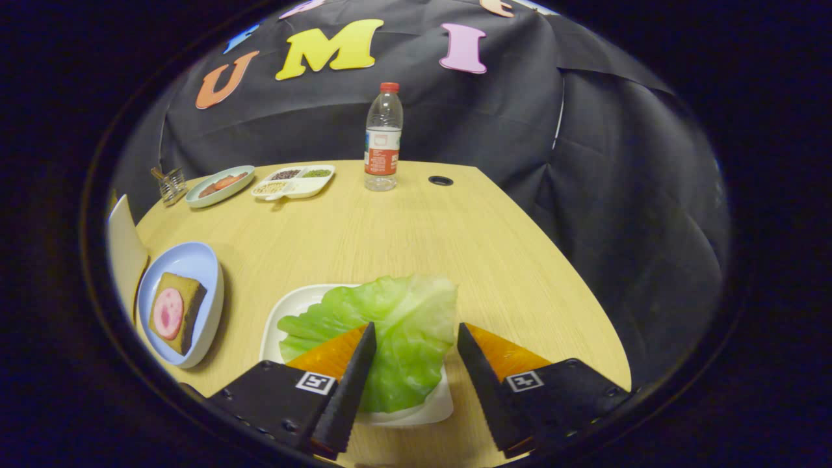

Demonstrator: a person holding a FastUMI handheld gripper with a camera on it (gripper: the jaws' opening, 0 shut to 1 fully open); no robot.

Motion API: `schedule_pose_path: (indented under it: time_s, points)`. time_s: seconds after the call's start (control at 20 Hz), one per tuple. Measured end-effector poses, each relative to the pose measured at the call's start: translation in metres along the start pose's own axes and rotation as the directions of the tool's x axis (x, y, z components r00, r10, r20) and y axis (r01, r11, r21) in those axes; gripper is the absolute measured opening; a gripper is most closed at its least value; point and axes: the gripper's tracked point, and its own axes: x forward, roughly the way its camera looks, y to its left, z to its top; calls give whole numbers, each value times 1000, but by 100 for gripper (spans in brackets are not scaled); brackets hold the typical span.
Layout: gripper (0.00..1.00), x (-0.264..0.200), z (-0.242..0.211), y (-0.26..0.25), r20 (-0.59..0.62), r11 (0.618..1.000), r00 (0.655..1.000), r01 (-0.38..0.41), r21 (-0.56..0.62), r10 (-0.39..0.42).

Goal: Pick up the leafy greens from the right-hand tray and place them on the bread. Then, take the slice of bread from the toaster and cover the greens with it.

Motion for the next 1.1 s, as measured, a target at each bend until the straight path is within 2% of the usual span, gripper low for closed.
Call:
schedule_pose_path:
  time_s: [0.05,0.1,0.15,0.25,0.35,0.4,0.45,0.75,0.85,0.95,1.1]
  points:
    - [68,1,2,0,10,1000,1000,8,-19,-8]
    - [64,2,3,-2,15,999,1000,26,-38,-26]
    - [51,1,3,-10,15,996,998,67,-52,-66]
    - [24,-2,5,-9,23,997,998,64,-38,-63]
    - [7,-9,8,-9,38,999,999,35,14,-36]
    - [7,-12,12,-15,52,998,998,45,38,-47]
    - [0,-17,14,-18,66,997,997,46,58,-50]
    - [0,-60,40,-26,175,995,982,52,80,-66]
    - [0,-74,48,-27,201,994,976,75,73,-88]
    - [0,-88,56,-22,225,994,969,87,65,-99]
    - [0,-110,65,-3,255,996,964,64,61,-78]
